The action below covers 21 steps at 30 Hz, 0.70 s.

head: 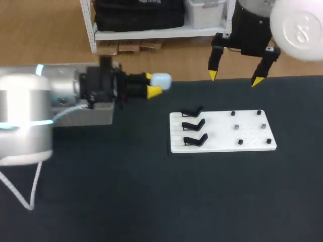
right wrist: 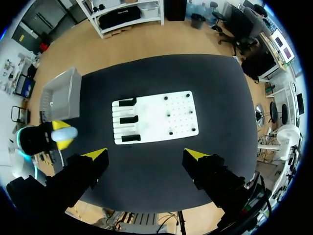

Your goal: Pick up each earbud case from the left stands, insert the matching earbuds, close the lid, and place the case in the box.

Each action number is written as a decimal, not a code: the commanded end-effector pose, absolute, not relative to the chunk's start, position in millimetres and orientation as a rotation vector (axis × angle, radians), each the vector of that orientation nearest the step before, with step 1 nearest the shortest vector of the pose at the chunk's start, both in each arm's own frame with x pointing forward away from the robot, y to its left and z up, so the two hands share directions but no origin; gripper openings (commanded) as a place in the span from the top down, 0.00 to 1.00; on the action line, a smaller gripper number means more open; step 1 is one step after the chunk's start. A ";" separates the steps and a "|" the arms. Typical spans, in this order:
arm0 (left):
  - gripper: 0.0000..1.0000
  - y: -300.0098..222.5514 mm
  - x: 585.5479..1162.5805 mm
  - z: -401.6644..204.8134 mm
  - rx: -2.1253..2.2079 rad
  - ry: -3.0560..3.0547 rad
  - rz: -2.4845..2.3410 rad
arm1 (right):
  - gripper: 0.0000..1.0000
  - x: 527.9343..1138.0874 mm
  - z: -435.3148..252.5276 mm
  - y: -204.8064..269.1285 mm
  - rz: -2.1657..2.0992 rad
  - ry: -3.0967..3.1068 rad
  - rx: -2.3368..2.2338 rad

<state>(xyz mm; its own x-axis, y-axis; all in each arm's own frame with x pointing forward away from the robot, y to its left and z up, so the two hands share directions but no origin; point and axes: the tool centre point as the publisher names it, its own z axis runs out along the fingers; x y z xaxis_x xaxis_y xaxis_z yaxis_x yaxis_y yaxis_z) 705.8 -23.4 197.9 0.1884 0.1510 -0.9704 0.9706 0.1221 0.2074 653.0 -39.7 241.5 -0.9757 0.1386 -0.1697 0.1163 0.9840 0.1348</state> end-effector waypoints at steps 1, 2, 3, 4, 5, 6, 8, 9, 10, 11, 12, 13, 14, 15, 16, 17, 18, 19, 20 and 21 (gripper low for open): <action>1.00 46.3 708.6 242.3 1.172 1.314 -0.677 | 0.00 649.2 240.9 -40.6 0.181 2.906 0.195; 1.00 52.2 712.0 245.5 1.176 1.323 -0.651 | 0.00 649.2 240.9 -40.6 0.181 2.906 0.195; 1.00 60.5 717.3 248.7 1.177 1.335 -0.628 | 0.00 649.2 240.9 -40.6 0.181 2.906 0.195; 1.00 71.5 724.8 251.1 1.157 1.356 -0.604 | 0.00 649.2 240.9 -40.6 0.181 2.906 0.195; 1.00 77.8 729.2 251.2 1.151 1.373 -0.589 | 0.00 649.2 240.9 -40.6 0.181 2.906 0.195; 1.00 84.9 734.5 250.2 1.147 1.399 -0.570 | 0.00 649.2 240.9 -40.6 0.181 2.906 0.195; 1.00 100.0 745.3 246.1 1.124 1.459 -0.531 | 0.00 649.2 240.9 -40.6 0.181 2.906 0.195; 1.00 109.2 751.7 241.7 1.108 1.500 -0.515 | 0.00 649.2 240.9 -40.6 0.181 2.906 0.195; 1.00 116.1 756.2 237.8 1.088 1.535 -0.499 | 0.00 649.2 240.9 -40.6 0.181 2.906 0.195; 1.00 122.0 760.3 234.3 1.079 1.559 -0.489 | 0.00 649.2 240.9 -40.6 0.181 2.906 0.195; 1.00 126.5 763.6 230.5 1.069 1.583 -0.490 | 0.00 649.2 240.9 -40.6 0.181 2.906 0.195; 1.00 131.9 767.7 225.7 1.057 1.614 -0.480 | 0.00 649.2 240.9 -40.6 0.181 2.906 0.195; 1.00 136.5 771.2 221.3 1.044 1.640 -0.473 | 0.00 649.2 240.9 -40.6 0.181 2.906 0.195; 1.00 141.4 774.8 216.8 1.025 1.659 -0.477 | 0.00 649.2 240.9 -40.6 0.181 2.906 0.195; 1.00 146.6 778.9 212.1 1.006 1.680 -0.475 | 0.00 649.2 240.9 -40.6 0.181 2.906 0.195; 1.00 151.3 782.7 208.1 0.971 1.693 -0.479 | 0.00 649.2 240.9 -40.6 0.181 2.906 0.195; 1.00 156.5 787.0 204.9 0.913 1.690 -0.502 | 0.00 649.2 240.9 -40.6 0.181 2.906 0.195; 1.00 162.0 791.7 201.3 0.877 1.693 -0.512 | 0.00 649.2 240.9 -40.6 0.181 2.906 0.195; 1.00 166.7 795.7 197.8 0.860 1.712 -0.495 | 0.00 649.2 240.9 -40.6 0.181 2.906 0.195; 1.00 170.4 799.7 195.3 0.854 1.724 -0.488 | 0.00 649.2 240.9 -40.6 0.181 2.906 0.195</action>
<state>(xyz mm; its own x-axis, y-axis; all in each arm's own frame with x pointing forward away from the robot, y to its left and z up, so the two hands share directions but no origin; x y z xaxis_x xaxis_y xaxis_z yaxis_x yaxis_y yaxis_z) 789.5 169.0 206.6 -0.1648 0.3302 -0.9294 0.7929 0.6048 0.0743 651.7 -39.8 241.5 -0.9681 0.1428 -0.2058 0.1164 0.9840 0.1352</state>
